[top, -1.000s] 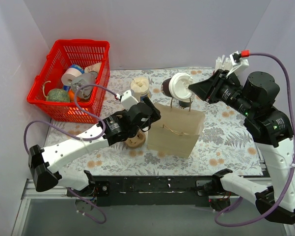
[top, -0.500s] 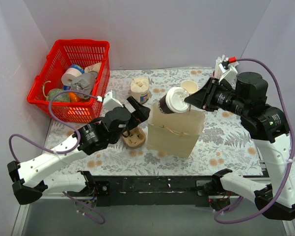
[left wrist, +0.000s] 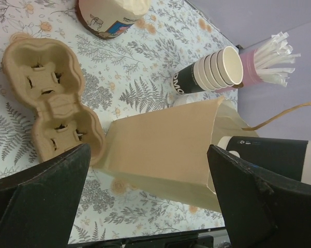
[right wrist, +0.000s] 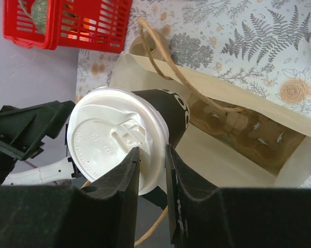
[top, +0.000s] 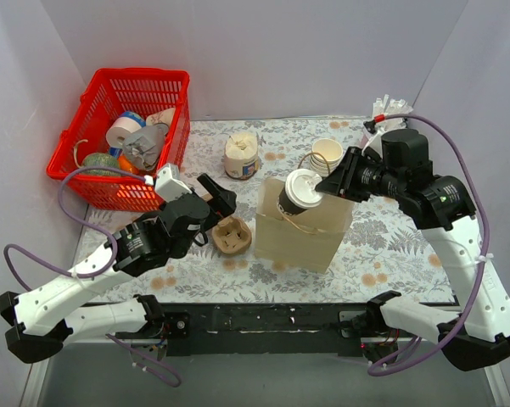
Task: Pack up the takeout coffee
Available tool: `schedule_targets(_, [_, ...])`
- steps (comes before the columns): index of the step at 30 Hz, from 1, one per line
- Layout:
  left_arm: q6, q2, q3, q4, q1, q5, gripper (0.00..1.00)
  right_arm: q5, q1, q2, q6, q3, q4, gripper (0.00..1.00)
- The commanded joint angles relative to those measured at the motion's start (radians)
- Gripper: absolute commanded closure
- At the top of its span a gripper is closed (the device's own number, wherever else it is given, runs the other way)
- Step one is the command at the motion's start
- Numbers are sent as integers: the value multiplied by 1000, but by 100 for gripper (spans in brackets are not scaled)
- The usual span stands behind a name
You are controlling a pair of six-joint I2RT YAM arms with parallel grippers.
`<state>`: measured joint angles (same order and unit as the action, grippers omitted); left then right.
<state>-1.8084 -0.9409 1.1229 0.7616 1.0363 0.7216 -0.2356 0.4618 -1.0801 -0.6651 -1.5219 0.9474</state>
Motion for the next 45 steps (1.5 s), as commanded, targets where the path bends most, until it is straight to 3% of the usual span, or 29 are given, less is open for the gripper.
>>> schedule_targets(1, [-5,16,-15,42,-2,41,2,81,43,2,-39,40,-42,95])
schedule_targets(7, [-8,5,-32,45,-2,32,2,200,124,2,-87,68,-71,96])
schedule_targets(19, [35,-10,-69,5,-2,-13,2,300,192,-47,-133,120,-65,96])
schedule_targets(45, [69,2,-132,-50,-2,-60,2,312,276,-176,-162,267,-107,98])
